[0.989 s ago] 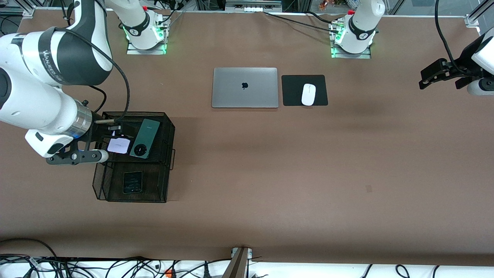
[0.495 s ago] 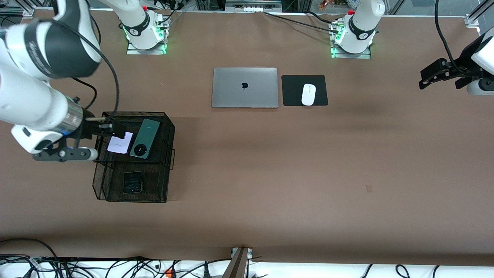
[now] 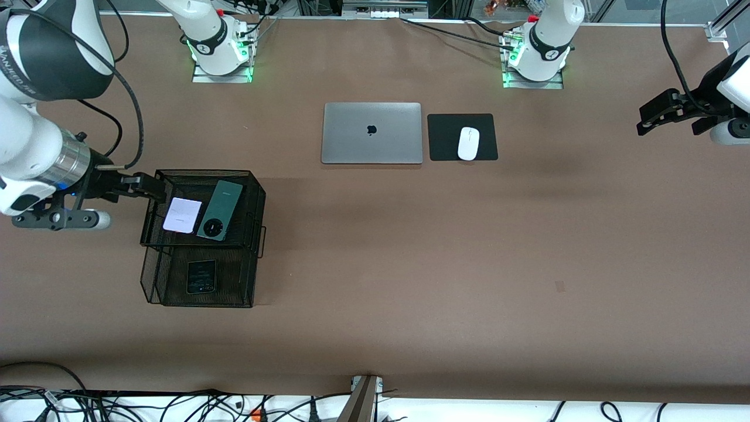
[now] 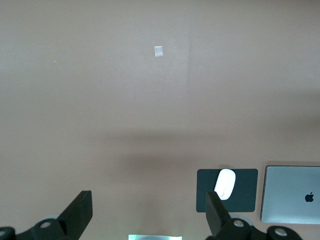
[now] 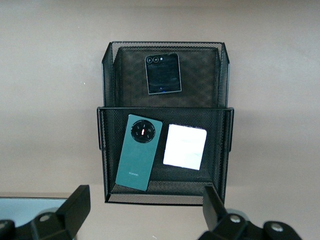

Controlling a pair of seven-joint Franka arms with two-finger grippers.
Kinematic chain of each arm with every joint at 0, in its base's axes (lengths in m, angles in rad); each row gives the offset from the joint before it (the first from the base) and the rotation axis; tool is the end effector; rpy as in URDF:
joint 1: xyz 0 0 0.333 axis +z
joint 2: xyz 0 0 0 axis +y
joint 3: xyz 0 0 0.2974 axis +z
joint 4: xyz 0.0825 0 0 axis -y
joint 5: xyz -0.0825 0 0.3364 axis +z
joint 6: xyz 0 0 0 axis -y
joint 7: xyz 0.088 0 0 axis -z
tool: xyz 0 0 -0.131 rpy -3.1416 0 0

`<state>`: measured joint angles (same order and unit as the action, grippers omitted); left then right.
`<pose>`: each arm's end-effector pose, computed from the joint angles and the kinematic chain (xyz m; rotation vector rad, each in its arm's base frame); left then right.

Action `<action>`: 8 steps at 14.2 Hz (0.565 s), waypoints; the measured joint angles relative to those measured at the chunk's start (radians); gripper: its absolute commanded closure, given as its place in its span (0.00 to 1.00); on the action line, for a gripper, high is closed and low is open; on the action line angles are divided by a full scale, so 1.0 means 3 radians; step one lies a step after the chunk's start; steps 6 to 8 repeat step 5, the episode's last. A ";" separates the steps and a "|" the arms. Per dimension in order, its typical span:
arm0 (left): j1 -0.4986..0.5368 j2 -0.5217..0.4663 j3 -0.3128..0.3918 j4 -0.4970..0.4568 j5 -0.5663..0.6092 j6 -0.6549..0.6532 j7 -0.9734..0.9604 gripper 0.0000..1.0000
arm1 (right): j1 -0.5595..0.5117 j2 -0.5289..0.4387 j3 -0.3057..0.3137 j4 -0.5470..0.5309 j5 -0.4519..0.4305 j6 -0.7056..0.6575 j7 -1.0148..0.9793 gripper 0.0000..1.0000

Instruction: Place phones with both arms

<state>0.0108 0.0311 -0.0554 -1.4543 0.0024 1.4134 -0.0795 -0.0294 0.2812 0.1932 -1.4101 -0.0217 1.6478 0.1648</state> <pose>0.4977 -0.0214 0.6016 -3.1340 -0.0551 0.1125 0.5817 0.0797 0.5051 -3.1157 0.0083 0.0671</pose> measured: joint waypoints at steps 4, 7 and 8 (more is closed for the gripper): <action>0.0000 -0.0006 0.0000 0.0001 0.0000 0.0000 0.0000 0.00 | -0.0029 -0.0063 0.0046 -0.0102 -0.0001 0.0044 0.0189 0.00; 0.0000 -0.0007 0.0000 0.0001 0.0000 0.0000 0.0000 0.00 | -0.0029 -0.0063 0.0055 -0.0105 -0.0001 0.0047 0.0230 0.00; 0.0000 -0.0007 0.0000 0.0001 0.0000 0.0000 0.0000 0.00 | -0.0029 -0.0063 0.0055 -0.0105 -0.0001 0.0047 0.0230 0.00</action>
